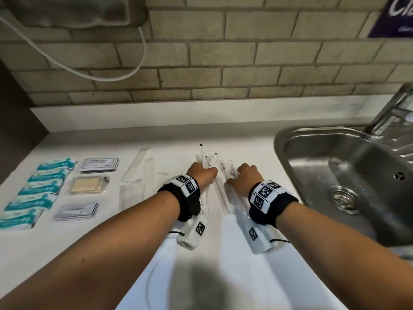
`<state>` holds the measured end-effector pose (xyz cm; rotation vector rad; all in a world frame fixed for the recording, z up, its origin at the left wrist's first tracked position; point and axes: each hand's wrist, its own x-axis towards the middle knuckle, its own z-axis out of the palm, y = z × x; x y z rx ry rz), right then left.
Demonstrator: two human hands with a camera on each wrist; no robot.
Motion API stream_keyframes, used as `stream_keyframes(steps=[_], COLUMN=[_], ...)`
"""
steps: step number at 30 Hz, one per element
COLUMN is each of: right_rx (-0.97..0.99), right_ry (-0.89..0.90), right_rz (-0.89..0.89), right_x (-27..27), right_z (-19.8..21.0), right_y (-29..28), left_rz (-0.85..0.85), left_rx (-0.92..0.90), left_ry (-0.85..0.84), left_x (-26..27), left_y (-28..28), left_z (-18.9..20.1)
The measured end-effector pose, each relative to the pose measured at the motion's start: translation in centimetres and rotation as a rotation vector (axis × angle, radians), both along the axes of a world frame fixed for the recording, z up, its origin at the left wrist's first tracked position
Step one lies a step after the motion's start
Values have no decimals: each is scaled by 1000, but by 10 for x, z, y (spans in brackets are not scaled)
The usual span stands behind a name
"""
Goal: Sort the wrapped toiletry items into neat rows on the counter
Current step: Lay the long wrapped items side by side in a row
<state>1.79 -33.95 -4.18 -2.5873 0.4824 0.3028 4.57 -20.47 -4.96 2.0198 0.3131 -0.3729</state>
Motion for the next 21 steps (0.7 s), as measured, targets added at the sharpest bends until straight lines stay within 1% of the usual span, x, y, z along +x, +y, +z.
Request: stream_keyframes(steps=[3, 5, 8, 12, 13, 15, 18, 21], right_rx=[20, 25, 32, 33, 24, -20, -102, -145], right_ry=[12, 20, 21, -9, -9, 13, 50, 33], right_rz=[1, -1, -6, -43, -48, -51, -56, -45], right_x=[-1, -1, -2, -4, -5, -5, -5, -5], right_z=[0, 2, 4, 3, 3, 4, 10, 18], right_y=[-1, 2, 9, 16, 18, 23, 33, 47], left_rz=[-23, -58, -90, -147, -146, -137, -184, -238], left_rx=[54, 129, 251, 276, 286, 361, 470, 470], left_ry=[10, 25, 58, 72, 64, 56, 52, 35], left_x=[-5, -7, 2, -5, -7, -11, -16, -15], left_y=[2, 2, 4, 8, 10, 12, 19, 30], left_z=[4, 6, -4, 4, 4, 5, 7, 9])
